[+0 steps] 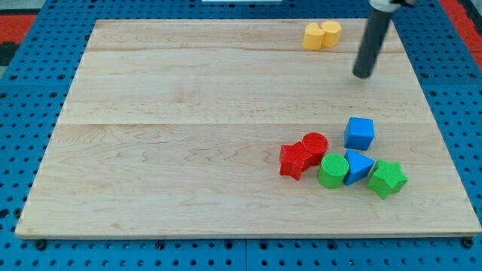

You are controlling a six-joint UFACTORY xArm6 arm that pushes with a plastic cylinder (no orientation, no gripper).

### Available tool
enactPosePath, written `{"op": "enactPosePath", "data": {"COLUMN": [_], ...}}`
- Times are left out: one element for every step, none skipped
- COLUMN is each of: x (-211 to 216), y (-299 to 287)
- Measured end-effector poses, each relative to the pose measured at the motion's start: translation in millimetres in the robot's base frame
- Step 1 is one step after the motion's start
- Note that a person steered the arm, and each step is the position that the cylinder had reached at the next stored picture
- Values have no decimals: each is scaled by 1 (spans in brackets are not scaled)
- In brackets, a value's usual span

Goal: Move the blue cube towards the top center of the board

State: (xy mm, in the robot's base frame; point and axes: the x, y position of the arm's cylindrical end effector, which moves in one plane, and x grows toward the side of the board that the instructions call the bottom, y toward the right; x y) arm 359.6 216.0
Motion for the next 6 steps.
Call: {"op": "enactPosePath", "data": {"x": [63,118,131,136,120,82], "y": [44,51,10,-14,-61,-68]}}
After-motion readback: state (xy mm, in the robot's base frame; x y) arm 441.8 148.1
